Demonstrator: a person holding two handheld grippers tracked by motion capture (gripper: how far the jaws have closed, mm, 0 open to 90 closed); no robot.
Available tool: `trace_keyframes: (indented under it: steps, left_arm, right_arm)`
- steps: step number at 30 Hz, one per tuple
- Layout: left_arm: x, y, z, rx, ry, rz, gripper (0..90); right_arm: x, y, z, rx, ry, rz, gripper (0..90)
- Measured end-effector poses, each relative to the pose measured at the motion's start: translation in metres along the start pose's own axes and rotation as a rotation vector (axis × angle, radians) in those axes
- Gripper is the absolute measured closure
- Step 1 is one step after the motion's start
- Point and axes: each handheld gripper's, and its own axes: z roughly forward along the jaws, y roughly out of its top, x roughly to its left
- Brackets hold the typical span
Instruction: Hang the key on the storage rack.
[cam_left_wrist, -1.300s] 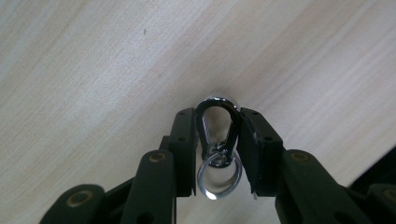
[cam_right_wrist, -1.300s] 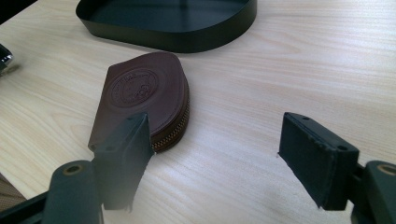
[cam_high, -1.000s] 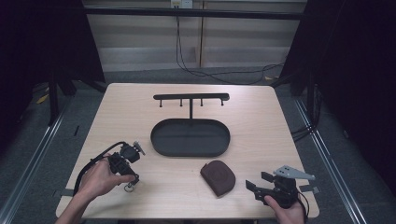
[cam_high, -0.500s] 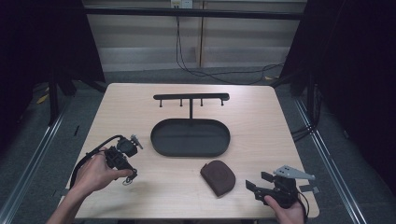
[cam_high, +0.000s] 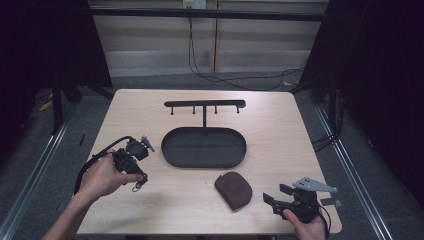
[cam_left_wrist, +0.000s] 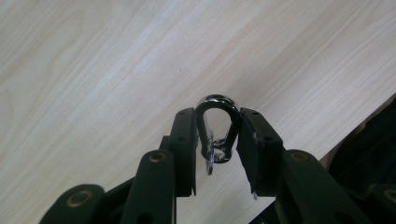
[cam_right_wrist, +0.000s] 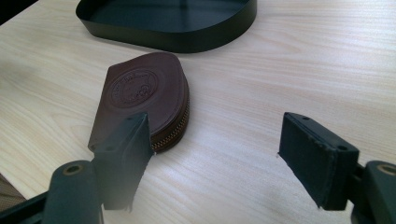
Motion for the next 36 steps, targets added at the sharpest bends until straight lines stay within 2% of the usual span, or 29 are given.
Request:
trace_keyframes:
  steps: [12,15,17,19,36]
  left_arm:
    - [0.002,0.015,-0.023,-0.025,0.007,0.002,68.0]
    - [0.004,0.018,-0.029,-0.030,-0.005,-0.011,68.0]
    - [0.007,0.021,-0.034,-0.054,-0.013,-0.023,68.1]
    - [0.006,0.025,-0.036,-0.036,-0.008,-0.018,68.0]
    - [0.007,0.052,-0.064,-0.024,0.017,-0.016,68.1]
  right_arm:
    - [0.000,0.000,0.000,0.002,-0.002,-0.001,25.1]
    - [0.000,0.000,0.000,0.001,0.001,-0.001,25.1]
    - [0.000,0.000,0.000,0.001,0.000,-0.002,25.1]
    - [0.000,0.000,0.000,0.005,-0.001,-0.001,25.1]
    - [0.000,0.000,0.000,0.002,0.005,0.000,25.1]
